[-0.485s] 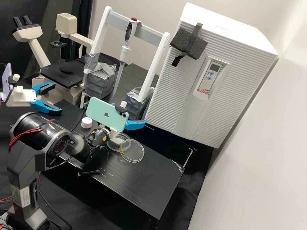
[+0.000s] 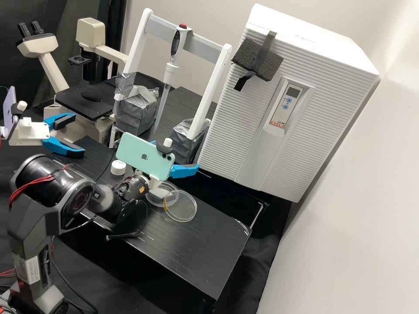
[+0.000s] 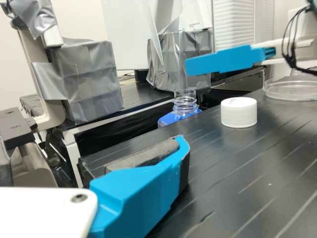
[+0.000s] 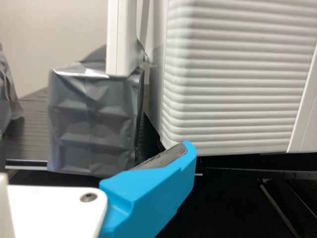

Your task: Close the bottle

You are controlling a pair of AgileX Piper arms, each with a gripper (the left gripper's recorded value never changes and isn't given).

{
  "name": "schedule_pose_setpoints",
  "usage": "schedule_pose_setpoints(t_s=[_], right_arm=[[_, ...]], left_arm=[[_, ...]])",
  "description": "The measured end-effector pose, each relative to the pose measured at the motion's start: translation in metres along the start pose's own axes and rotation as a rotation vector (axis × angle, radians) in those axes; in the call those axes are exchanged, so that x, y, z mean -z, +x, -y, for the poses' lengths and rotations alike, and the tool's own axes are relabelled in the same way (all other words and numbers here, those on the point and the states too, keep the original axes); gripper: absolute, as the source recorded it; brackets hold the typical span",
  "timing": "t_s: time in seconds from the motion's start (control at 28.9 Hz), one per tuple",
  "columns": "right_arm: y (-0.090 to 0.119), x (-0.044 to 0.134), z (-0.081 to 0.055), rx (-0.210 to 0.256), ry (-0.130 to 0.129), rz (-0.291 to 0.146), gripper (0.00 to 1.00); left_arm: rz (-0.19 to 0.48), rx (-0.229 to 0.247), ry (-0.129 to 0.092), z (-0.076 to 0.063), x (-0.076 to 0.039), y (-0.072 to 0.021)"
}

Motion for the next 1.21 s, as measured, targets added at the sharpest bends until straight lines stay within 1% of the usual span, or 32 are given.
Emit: schedule_pose_setpoints(t_s=[0.03, 0.07, 0.1, 0.17, 0.21, 0.28, 0.31, 0.35, 0.38, 0.42, 0.48, 0.52, 0.59, 0.69, 0.76, 0.8, 0.94, 0.97, 1.04, 1.21], right_arm=[[-0.004, 0.002, -0.001, 0.0, 0.01, -0.01, 1.0], [-0.011, 0.006, -0.004, -0.002, 0.023, -0.029, 1.0], [-0.017, 0.009, -0.005, -0.003, 0.03, -0.046, 1.0], [-0.026, 0.012, -0.006, -0.001, 0.036, -0.082, 1.0], [-0.033, 0.017, -0.006, -0.002, 0.038, -0.113, 1.0], [-0.043, 0.021, -0.003, 0.008, 0.041, -0.15, 1.0], [-0.048, 0.023, 0.0, 0.021, 0.039, -0.166, 1.0], [-0.057, 0.023, 0.005, 0.049, 0.041, -0.184, 1.0], [-0.061, 0.023, 0.008, 0.064, 0.041, -0.191, 1.0], [-0.065, 0.025, 0.011, 0.08, 0.037, -0.204, 1.0], [-0.075, 0.024, 0.017, 0.118, 0.021, -0.219, 1.0], [-0.083, 0.023, 0.022, 0.147, 0.016, -0.231, 1.0], [-0.091, 0.022, 0.025, 0.173, 0.018, -0.241, 1.0], [-0.1, 0.02, 0.028, 0.193, 0.022, -0.25, 1.0], [-0.106, 0.019, 0.031, 0.212, 0.022, -0.25, 1.0], [-0.107, 0.018, 0.032, 0.216, 0.019, -0.252, 1.0], [-0.111, 0.017, 0.035, 0.232, 0.018, -0.255, 1.0], [-0.112, 0.018, 0.036, 0.236, 0.02, -0.266, 1.0], [-0.113, 0.019, 0.038, 0.243, 0.02, -0.274, 1.0], [-0.114, 0.016, 0.042, 0.257, 0.02, -0.269, 1.0]], left_arm=[[0.0, 0.001, 0.0, 0.0, 0.0, 0.0], [0.0, 0.001, 0.0, 0.0, 0.0, 0.0], [0.001, -0.001, 0.0, 0.0, 0.0, 0.0], [0.002, -0.004, 0.0, 0.0, 0.0, 0.0], [0.004, -0.005, 0.0, 0.0, -0.001, 0.0002], [0.005, -0.005, 0.0, 0.0, -0.001, 0.0003], [0.005, -0.007, 0.001, -0.001, -0.001, 0.0007], [0.011, -0.007, 0.005, -0.001, -0.001, 0.0011], [0.018, -0.007, 0.01, -0.002, -0.002, 0.0019], [0.025, -0.005, 0.014, -0.001, -0.002, 0.0029], [0.034, -0.001, 0.019, -0.001, -0.002, 0.004], [0.038, -0.003, 0.022, -0.001, -0.002, 0.0057], [0.05, -0.009, 0.03, -0.003, -0.003, 0.008], [0.065, -0.012, 0.04, -0.005, -0.005, 0.0103], [0.083, -0.009, 0.054, -0.005, -0.006, 0.0114], [0.087, -0.008, 0.057, -0.006, -0.007, 0.0118], [0.086, -0.005, 0.06, -0.006, -0.006, 0.0125], [0.086, -0.005, 0.06, -0.006, -0.006, 0.0127], [0.086, -0.003, 0.059, -0.006, -0.006, 0.0128], [0.086, 0.002, 0.057, -0.004, -0.006, 0.0133]])
